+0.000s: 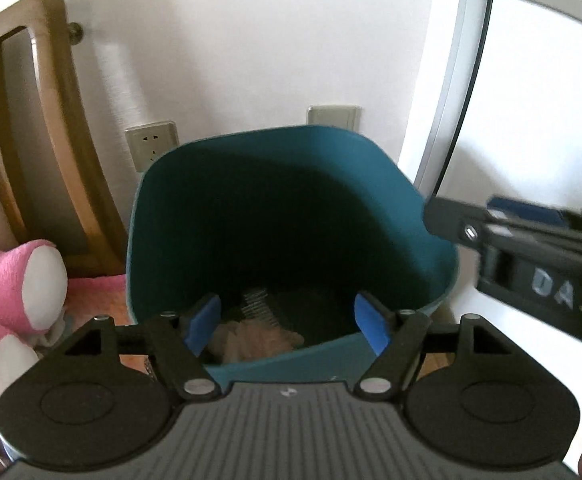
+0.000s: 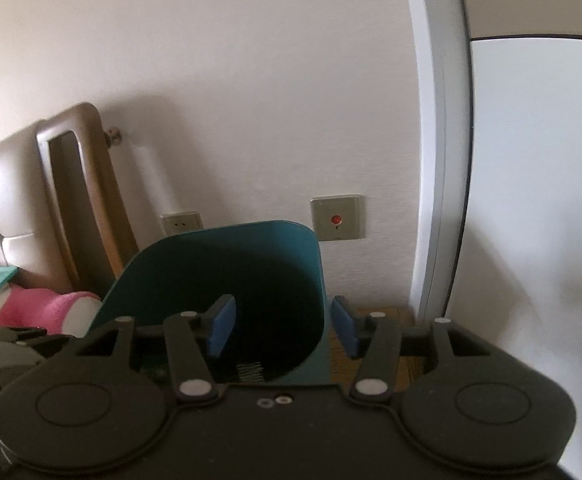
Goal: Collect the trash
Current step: 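Open both tools over the teal wastebasket, dropping the puff and bottle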
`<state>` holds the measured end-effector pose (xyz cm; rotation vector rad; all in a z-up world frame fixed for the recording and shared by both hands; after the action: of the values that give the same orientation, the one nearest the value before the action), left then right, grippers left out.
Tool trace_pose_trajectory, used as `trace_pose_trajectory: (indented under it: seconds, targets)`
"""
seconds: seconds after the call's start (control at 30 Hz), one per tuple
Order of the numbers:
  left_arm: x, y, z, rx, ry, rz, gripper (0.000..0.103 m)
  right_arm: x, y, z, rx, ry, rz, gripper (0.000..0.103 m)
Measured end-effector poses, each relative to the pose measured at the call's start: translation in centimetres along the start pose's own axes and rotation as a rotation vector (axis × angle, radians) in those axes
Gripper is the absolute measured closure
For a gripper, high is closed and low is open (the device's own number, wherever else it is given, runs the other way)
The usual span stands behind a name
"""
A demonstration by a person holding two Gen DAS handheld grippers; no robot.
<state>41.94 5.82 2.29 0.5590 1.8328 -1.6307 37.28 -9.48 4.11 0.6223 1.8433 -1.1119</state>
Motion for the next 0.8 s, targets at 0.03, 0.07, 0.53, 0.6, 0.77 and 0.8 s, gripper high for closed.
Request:
trace_pose_trajectory:
  seconds: [0.03, 0.07, 0.53, 0.6, 0.77, 0.8]
  targets:
    - [0.2, -0.5, -0.2, -0.001, -0.015, 0.011, 0.029, 0.4, -0.6, 0.0, -0.004, -0.001, 0.009, 0.050]
    - [0.6, -0.9, -0.3, 0.004, -0.029, 0.018, 0.028, 0.8, -1.3, 0.1, -0.005, -0.003, 0.017, 0.049]
    - [9.4, -4.7, 0.1, 0.041, -0.023, 0.037, 0.027, 10.0, -6.0, 0.2, -0.016, -0.004, 0.005, 0.048]
    - [11.0, -4.3, 0.1, 0.038, -0.032, 0.016, 0.024, 11.6, -6.1, 0.3, -0.012, -0.004, -0.016, 0.047]
    - [15.1, -2.5, -0.4, 0.066, -0.106, -0.044, 0.023, 16.2, -5.6, 1.0, -0.020, 0.019, -0.077, 0.047]
    - [15.7, -1.9, -0.5, 0.069, -0.121, -0.055, 0.023, 17.1, -5.5, 1.2, -0.020, 0.025, -0.088, 0.047]
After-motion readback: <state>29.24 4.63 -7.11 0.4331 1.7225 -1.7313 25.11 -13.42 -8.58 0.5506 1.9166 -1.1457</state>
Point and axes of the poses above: each gripper's, at about its wrist camera, not at the fingertips, and y roughly the way its jaws point, z to its right, x to its underside, the point moved 4 cm from there along y, roughly the way its jaws point, and after that the axes turned 6 degrees about -x, right-handed, at the moved point
